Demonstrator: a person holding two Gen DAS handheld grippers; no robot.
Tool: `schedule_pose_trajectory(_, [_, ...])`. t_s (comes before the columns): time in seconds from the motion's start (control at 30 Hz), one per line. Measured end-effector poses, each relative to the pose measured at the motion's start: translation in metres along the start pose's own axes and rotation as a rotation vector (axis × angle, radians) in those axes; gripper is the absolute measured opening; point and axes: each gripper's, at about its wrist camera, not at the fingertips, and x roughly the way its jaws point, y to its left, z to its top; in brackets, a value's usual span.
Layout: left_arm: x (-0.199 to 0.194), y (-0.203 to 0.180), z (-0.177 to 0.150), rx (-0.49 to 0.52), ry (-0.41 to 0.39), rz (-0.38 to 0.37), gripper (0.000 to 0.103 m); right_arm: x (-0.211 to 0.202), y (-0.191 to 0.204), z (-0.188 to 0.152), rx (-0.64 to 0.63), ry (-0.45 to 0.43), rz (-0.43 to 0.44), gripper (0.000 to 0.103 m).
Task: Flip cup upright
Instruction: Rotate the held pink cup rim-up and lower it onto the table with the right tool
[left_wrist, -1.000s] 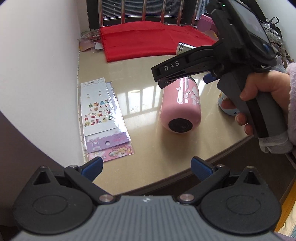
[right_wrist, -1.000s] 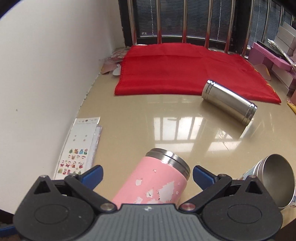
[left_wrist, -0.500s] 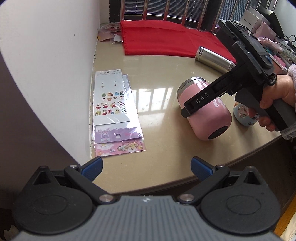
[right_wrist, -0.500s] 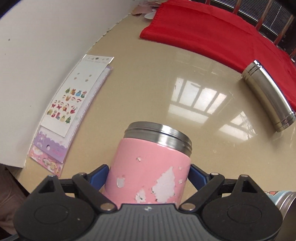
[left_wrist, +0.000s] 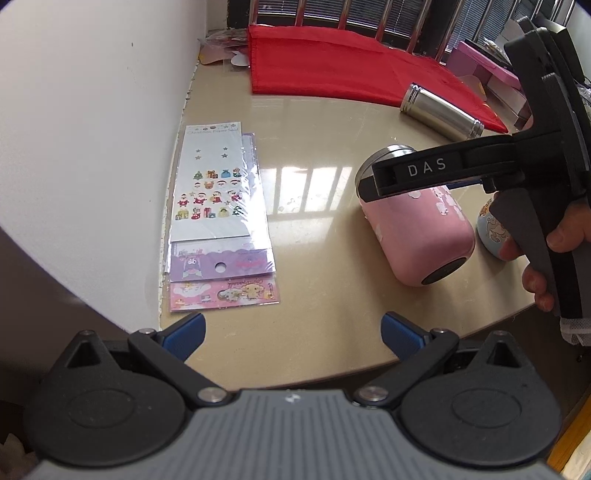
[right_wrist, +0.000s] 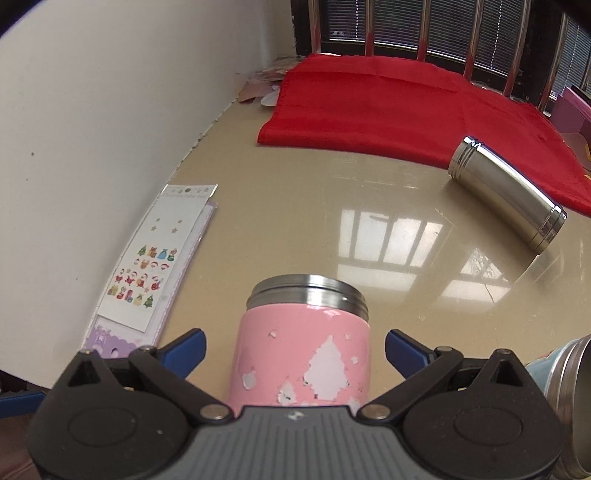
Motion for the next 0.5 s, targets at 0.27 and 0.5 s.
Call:
schedule_pose_trajectory(0.27, [0.018,-0.008,0.003,0.022,-0.042,0.020,0.103,0.007,-0.002,-0.004,-0.002,-0.010,-0.004,0.103])
schedule_pose_trajectory(0.5, [0.026,-0.011,0.001,0.096,-0.128,0.052,0.103,0.020,-0.004,0.000,0.021,0.047,-0.002,0.085])
